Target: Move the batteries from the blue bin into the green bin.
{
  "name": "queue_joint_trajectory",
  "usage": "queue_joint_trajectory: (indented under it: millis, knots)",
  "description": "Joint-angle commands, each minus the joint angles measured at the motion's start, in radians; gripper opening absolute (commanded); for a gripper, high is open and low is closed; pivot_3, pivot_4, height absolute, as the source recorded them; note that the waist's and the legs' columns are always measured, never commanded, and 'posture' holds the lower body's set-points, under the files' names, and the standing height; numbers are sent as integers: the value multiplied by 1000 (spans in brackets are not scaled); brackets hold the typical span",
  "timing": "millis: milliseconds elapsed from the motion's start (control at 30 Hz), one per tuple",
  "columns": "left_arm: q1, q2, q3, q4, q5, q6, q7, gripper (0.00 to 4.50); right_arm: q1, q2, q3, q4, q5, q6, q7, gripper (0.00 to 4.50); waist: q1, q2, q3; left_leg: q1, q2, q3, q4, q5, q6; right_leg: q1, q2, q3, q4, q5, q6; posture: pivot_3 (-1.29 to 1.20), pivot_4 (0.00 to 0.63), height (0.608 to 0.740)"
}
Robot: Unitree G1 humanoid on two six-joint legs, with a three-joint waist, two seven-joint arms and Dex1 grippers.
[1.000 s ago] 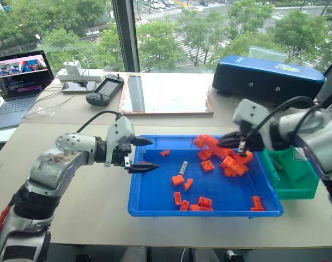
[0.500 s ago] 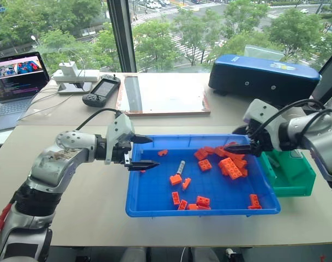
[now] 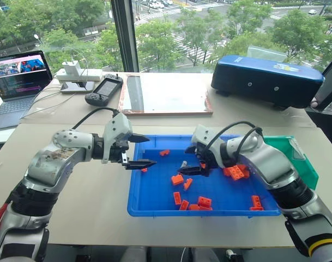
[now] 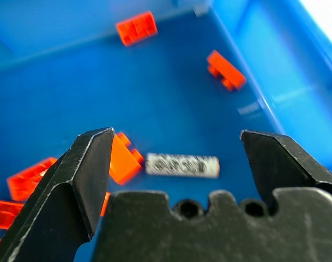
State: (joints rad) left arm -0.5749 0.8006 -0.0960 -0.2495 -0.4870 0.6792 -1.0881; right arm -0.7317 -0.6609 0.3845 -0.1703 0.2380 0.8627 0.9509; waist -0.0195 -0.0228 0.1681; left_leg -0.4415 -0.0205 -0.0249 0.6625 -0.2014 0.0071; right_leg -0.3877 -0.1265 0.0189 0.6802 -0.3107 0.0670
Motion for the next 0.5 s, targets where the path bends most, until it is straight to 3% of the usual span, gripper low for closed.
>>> queue_joint_trajectory:
  millis: [33,500]
  knots:
    - [-1,17,33,-34,-4,-4,5,4500,-2,29,-3,29,-20,-51,-12,4323,-2,0,0,0,0,0,0,0,0,0,0,0,0,0,0,0,150,732]
    - [6,22,34,-38,-6,-9,13,4500,16,78,0,123,-80,-98,-30,4323,-8,0,0,0,0,0,0,0,0,-1,0,0,1,0,0,0,150,732]
